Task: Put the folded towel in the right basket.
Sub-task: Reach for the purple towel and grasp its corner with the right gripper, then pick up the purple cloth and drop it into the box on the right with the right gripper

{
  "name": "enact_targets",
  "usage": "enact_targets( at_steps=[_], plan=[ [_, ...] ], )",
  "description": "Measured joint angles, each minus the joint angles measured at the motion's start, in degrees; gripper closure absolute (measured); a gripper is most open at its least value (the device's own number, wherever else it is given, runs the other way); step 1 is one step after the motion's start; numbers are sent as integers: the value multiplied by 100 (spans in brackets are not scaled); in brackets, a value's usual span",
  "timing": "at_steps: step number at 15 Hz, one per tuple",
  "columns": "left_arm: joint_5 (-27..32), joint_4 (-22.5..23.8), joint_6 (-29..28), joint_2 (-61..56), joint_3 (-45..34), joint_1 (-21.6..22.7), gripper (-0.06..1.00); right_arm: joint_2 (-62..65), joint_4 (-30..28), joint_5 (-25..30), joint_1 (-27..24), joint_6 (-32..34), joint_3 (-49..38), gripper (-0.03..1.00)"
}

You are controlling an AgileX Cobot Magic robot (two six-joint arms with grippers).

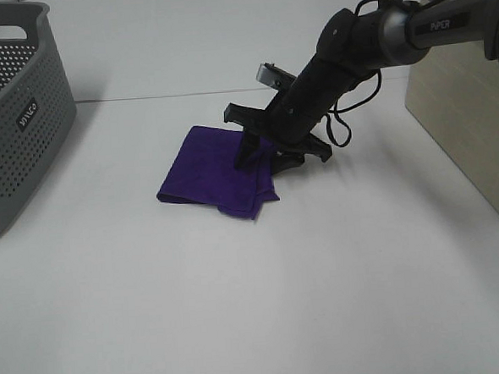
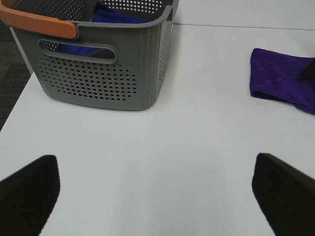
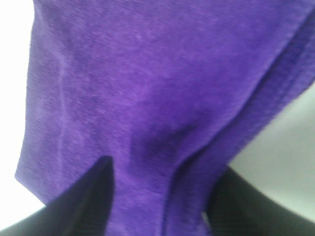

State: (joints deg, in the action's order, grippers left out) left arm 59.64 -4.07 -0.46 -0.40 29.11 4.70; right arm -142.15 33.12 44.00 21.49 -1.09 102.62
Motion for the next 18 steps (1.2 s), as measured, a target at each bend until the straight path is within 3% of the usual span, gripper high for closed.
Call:
enact_targets(
  at_steps=[1,2,3,4,9,14,18],
  plan=[
    [0,0,0,0,0,0,-5,-86,57,57,0,69,63,64],
    [0,0,0,0,0,0,-5,-86,57,57,0,69,63,64],
    [0,0,0,0,0,0,-5,-120,109,57,0,74,69,73],
    [0,0,0,0,0,0,-5,-138,132,57,0,109,69,90],
    [0,0,0,0,0,0,-5,-34,74,63,17,74,57,92],
    [0,0,0,0,0,0,-5,991,-1324,1008,74,46,-235,92],
    [0,0,0,0,0,0,-5,2624,-1387,980,-69,-109,-235,92]
  ],
)
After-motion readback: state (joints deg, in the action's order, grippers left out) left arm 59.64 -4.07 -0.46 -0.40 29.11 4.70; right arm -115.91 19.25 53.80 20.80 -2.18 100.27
